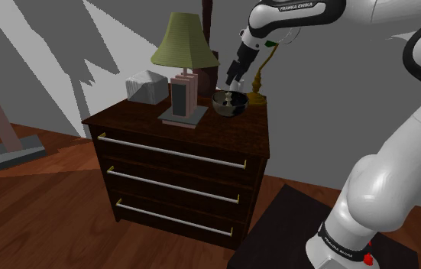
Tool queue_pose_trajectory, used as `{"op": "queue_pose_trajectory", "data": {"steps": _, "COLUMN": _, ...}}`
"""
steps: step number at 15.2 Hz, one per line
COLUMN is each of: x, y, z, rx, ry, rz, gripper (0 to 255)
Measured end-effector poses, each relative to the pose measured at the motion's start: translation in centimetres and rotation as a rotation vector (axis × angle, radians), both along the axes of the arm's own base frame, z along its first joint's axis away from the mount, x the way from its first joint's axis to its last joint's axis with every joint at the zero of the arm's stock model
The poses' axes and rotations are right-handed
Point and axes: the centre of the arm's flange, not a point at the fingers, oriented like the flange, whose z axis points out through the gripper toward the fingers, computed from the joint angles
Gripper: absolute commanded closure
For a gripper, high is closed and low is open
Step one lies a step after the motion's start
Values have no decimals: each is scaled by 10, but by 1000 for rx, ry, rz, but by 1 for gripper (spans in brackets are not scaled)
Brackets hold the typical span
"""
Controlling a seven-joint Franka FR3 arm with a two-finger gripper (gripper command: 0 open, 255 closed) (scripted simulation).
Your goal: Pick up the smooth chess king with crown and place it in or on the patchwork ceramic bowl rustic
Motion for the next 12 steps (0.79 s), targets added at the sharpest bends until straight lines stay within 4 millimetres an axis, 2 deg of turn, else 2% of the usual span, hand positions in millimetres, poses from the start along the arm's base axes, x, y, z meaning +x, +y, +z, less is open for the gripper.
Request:
{"op": "queue_pose_trajectory", "data": {"steps": 2, "x": -3, "y": -1, "z": 6, "rx": 0, "ry": 0, "rz": 0, "gripper": 0}}
{"op": "queue_pose_trajectory", "data": {"steps": 4, "x": -10, "y": -2, "z": 28, "rx": 0, "ry": -1, "rz": 0, "gripper": 0}}
{"op": "queue_pose_trajectory", "data": {"steps": 6, "x": -16, "y": -3, "z": 40, "rx": 0, "ry": -1, "rz": 0, "gripper": 0}}
{"op": "queue_pose_trajectory", "data": {"steps": 12, "x": -18, "y": -3, "z": 47, "rx": 0, "ry": 0, "rz": 0, "gripper": 0}}
